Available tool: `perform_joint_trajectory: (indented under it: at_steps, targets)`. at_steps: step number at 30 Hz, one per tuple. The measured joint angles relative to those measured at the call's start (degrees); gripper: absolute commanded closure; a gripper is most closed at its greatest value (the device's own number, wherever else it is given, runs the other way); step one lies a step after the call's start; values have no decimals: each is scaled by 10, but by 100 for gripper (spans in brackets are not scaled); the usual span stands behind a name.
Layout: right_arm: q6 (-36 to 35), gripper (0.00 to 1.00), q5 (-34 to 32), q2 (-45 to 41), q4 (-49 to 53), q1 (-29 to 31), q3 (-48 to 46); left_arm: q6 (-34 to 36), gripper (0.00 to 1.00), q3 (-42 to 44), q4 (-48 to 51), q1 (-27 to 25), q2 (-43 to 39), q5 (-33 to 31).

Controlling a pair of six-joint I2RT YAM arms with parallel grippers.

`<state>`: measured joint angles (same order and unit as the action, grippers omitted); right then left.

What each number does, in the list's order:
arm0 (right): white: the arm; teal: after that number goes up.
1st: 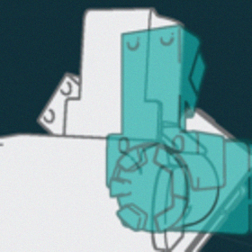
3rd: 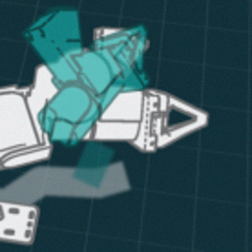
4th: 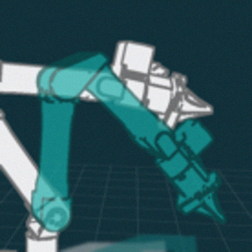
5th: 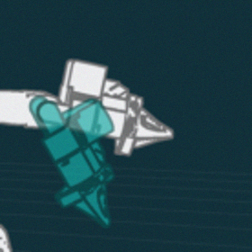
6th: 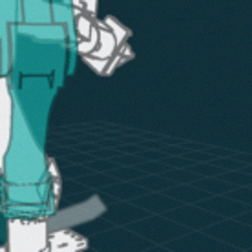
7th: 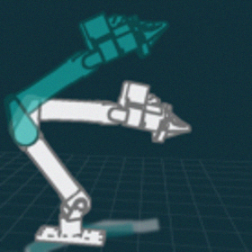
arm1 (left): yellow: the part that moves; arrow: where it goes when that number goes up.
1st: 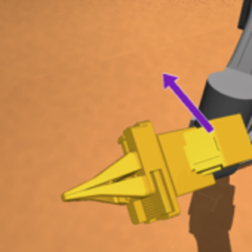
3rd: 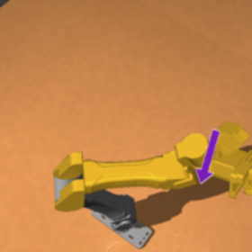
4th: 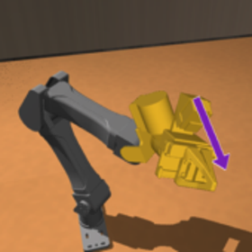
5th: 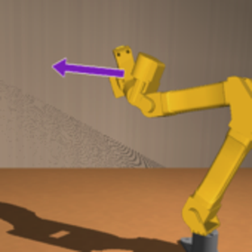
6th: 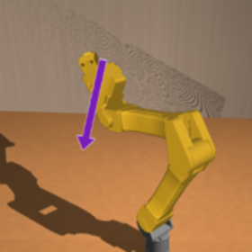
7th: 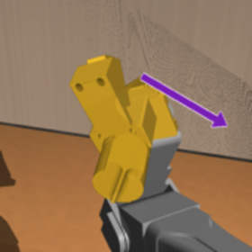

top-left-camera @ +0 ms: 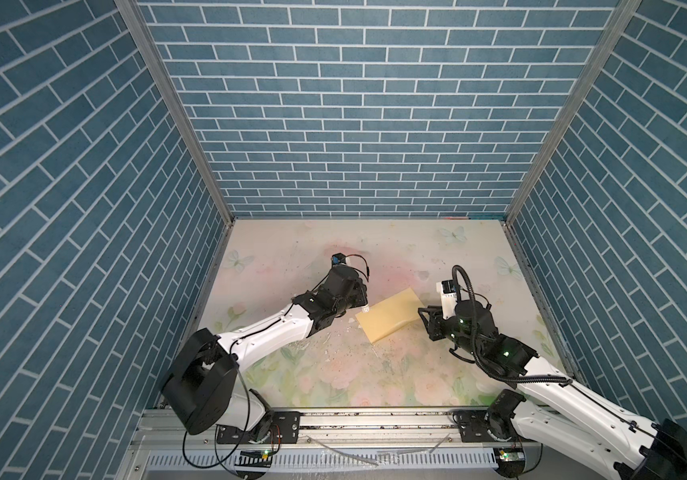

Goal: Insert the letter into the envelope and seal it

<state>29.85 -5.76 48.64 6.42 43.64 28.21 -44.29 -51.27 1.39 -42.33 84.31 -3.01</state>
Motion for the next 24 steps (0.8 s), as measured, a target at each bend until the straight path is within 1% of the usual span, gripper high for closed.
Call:
perform_joint_trajectory:
  at_steps: [4,9,14,21,24]
  targets:
    - [24,76,6,43,3,0,-12,8,100,2,-13,-9,42,-4]
    - [50,76,10,100,-11,0,-12,15,100,2,-32,-12,80,-7]
    - [79,75,7,143,-25,0,-15,26,100,2,-41,-12,94,-17]
    - [119,75,-19,170,-31,0,-24,34,100,2,-52,-12,95,-27]
    - [125,78,-35,189,-40,0,-24,37,100,2,-58,-12,95,-32]
